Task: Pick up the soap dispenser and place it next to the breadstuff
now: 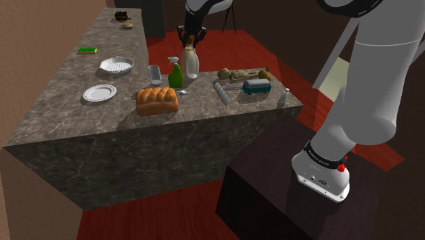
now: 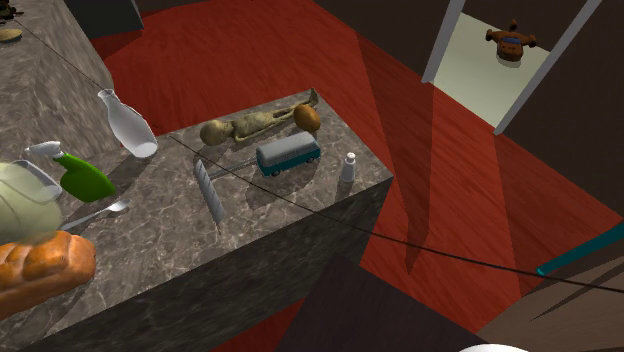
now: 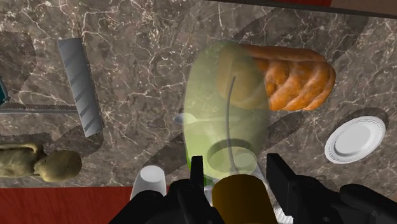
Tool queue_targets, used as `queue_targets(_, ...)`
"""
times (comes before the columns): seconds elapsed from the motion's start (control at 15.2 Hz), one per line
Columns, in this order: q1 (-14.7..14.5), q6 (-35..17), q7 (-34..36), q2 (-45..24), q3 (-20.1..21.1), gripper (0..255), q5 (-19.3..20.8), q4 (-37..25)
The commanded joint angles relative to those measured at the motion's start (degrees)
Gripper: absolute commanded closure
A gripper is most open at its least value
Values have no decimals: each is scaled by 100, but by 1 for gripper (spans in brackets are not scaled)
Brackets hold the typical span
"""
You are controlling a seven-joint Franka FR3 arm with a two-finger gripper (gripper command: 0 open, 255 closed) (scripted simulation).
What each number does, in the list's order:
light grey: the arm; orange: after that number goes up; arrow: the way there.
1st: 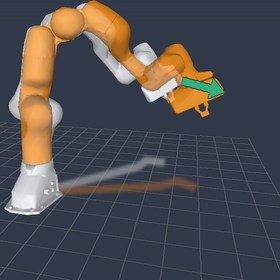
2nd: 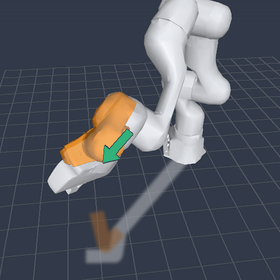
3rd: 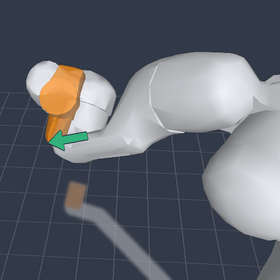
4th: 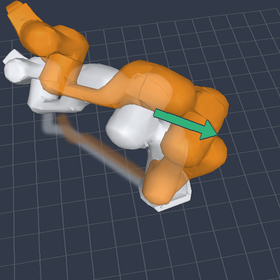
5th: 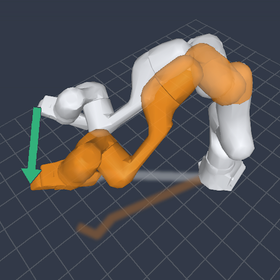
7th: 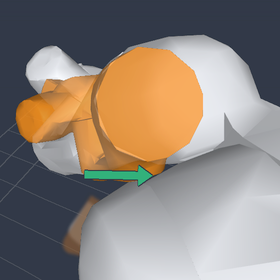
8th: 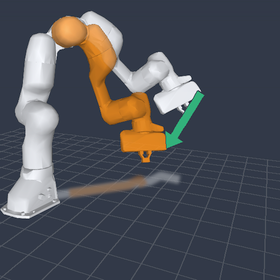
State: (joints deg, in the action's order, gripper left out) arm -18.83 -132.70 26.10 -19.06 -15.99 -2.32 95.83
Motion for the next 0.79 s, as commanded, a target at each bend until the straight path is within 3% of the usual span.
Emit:
queue_targets(0.0, 7, -141, -7, -62, 9, 255, -21, 71)
queue_targets(0.73, 42, -866, -48, -384, 65, 255, -128, 483)
